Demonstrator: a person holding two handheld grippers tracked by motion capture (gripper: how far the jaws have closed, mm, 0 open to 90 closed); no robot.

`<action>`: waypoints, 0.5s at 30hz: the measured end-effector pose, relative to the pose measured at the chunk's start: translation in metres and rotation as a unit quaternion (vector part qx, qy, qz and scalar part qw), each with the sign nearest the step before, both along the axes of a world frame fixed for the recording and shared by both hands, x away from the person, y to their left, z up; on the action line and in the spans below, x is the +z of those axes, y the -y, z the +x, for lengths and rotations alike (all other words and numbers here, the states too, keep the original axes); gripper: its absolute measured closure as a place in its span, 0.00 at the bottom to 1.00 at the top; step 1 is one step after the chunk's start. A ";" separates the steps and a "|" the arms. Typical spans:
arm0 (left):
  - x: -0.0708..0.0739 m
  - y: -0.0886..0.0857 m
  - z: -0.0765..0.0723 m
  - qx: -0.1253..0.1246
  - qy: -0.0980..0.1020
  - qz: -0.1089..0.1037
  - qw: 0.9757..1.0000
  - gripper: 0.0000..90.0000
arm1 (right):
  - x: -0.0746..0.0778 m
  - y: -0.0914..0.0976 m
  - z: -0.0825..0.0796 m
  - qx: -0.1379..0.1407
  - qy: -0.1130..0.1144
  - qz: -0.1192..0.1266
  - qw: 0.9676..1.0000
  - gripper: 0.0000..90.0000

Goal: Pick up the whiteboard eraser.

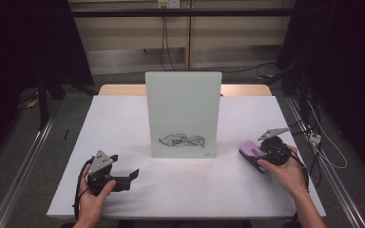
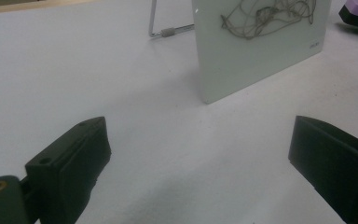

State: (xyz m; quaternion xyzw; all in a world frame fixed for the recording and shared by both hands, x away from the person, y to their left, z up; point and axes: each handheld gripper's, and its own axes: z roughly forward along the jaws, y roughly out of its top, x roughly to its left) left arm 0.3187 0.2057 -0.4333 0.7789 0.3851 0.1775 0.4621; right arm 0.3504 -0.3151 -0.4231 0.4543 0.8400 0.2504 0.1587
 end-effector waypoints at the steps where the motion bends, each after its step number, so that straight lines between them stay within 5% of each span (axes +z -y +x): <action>1: 0.000 0.000 0.000 0.000 0.001 0.001 1.000 0.06 | 0.001 0.000 -0.001 0.000 0.002 0.001 1.000 0.46; 11: 0.000 -0.003 -0.001 0.003 0.000 -0.003 1.000 0.06 | 0.008 -0.006 -0.006 0.012 0.039 0.015 0.999 0.46; 15: -0.001 -0.003 -0.001 0.001 -0.002 0.000 1.000 0.06 | 0.009 -0.008 -0.009 0.019 0.055 0.040 0.998 0.46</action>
